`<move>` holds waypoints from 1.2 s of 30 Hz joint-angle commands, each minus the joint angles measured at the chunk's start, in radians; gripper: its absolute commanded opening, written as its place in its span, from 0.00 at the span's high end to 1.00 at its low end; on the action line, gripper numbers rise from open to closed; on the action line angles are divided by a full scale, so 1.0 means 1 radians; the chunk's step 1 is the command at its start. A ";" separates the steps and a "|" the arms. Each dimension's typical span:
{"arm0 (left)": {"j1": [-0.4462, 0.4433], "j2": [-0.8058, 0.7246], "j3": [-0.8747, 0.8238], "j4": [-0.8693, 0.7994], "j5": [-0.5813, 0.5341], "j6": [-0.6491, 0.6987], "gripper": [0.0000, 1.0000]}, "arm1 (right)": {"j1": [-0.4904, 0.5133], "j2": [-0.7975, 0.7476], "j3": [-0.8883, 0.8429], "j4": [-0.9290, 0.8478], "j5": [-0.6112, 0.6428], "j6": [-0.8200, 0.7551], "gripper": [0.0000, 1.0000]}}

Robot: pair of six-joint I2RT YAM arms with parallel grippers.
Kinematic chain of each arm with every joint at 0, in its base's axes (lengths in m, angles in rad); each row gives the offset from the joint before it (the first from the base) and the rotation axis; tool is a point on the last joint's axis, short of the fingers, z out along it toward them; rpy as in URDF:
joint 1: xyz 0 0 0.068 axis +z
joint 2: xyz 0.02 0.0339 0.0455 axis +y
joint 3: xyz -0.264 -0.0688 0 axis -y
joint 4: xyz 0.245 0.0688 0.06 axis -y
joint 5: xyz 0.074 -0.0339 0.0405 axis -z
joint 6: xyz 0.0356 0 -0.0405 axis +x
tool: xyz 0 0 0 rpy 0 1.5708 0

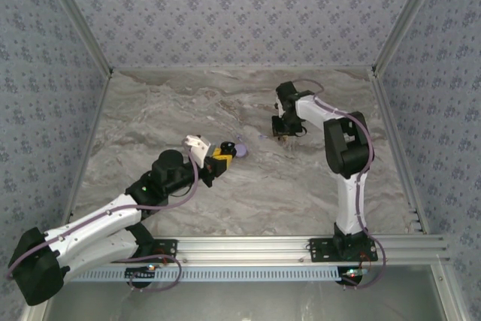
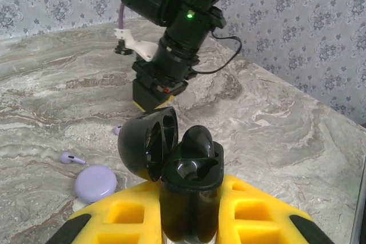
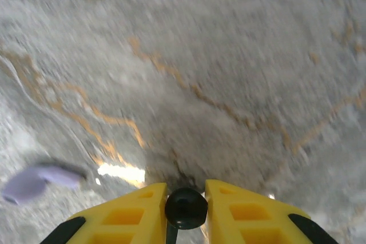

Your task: Insert wireless bluetooth earbuds into charging case

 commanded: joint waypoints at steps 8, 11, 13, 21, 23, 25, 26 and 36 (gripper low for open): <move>-0.006 0.042 0.024 0.060 0.008 -0.015 0.84 | 0.011 -0.314 -0.310 0.140 -0.105 -0.024 0.76; -0.005 0.047 0.027 0.061 0.006 -0.010 0.84 | 0.047 -0.362 -0.391 0.182 -0.105 -0.022 0.76; -0.005 0.051 0.028 0.061 0.007 -0.009 0.84 | 0.079 -0.375 -0.417 0.204 -0.103 -0.023 0.76; -0.005 0.063 0.029 0.068 0.009 -0.010 0.84 | 0.170 -0.326 -0.421 0.237 -0.077 -0.047 0.76; -0.006 0.068 0.033 0.070 0.010 -0.012 0.84 | 0.183 -0.302 -0.414 0.238 -0.070 -0.050 0.76; -0.006 0.072 0.035 0.074 0.010 -0.012 0.84 | 0.196 -0.278 -0.404 0.235 -0.059 -0.050 0.76; -0.005 0.074 0.036 0.076 0.012 -0.012 0.84 | 0.200 -0.266 -0.397 0.231 -0.049 -0.050 0.76; -0.006 0.088 0.038 0.078 0.016 -0.013 0.84 | 0.228 -0.230 -0.358 0.176 0.022 -0.057 0.64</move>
